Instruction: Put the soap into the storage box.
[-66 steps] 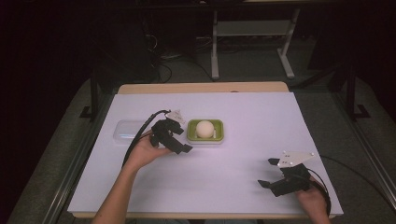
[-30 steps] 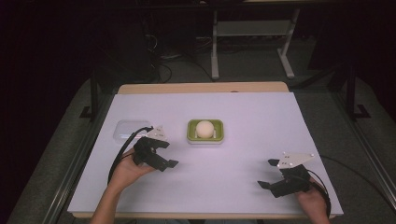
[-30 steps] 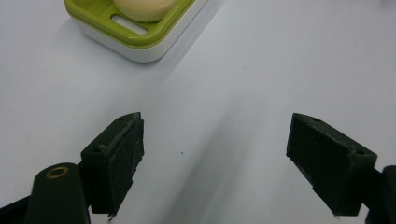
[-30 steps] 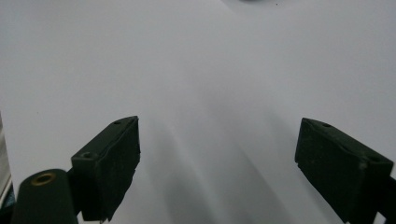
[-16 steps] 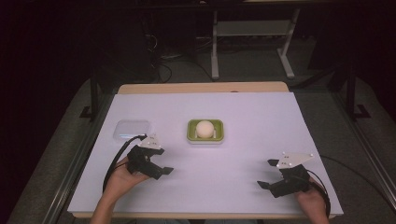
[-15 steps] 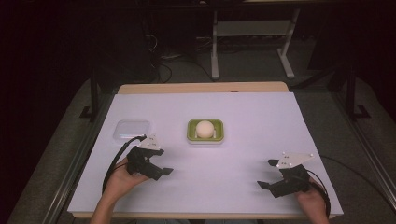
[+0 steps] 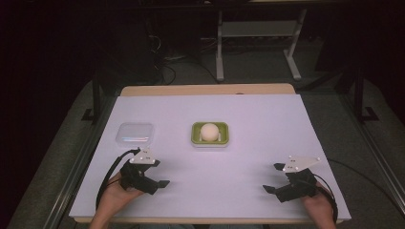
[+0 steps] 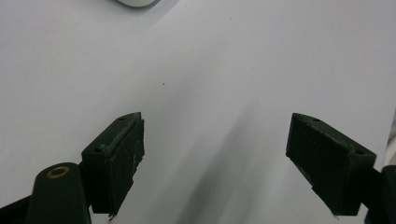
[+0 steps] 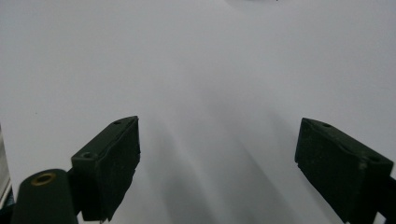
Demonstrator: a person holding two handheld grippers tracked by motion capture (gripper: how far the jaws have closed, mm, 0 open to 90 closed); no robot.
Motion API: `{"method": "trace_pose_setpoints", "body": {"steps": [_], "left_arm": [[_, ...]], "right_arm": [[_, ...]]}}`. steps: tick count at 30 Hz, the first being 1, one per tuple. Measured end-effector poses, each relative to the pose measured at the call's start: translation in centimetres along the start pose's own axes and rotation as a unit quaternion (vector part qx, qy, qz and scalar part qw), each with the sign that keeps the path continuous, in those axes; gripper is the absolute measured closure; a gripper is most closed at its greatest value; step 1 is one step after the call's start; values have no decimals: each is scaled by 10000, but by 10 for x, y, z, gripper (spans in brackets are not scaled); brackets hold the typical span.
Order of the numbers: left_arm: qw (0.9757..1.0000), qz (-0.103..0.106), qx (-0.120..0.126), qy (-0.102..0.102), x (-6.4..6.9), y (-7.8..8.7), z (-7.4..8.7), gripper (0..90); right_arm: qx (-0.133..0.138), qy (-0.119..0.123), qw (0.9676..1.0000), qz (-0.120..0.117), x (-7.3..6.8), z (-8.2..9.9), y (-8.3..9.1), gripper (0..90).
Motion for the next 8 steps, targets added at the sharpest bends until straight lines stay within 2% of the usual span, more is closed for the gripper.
{"method": "trace_pose_setpoints", "body": {"steps": [8], "left_arm": [[9998, -64, -139, 98, 2, 2, 23, 187]], "right_arm": [[-12, -32, 10000, 18, -1, 2, 2, 133]]}}
Point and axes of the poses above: each handheld gripper's, and its own axes: y roughly backward along the jaws, z roughly out of its underside, x roughly to its right, the point moved 9 cm from there along -y, roughly forward along the jaws, and after that the axes turned 8 degrees about y, right-handed, at the moved point
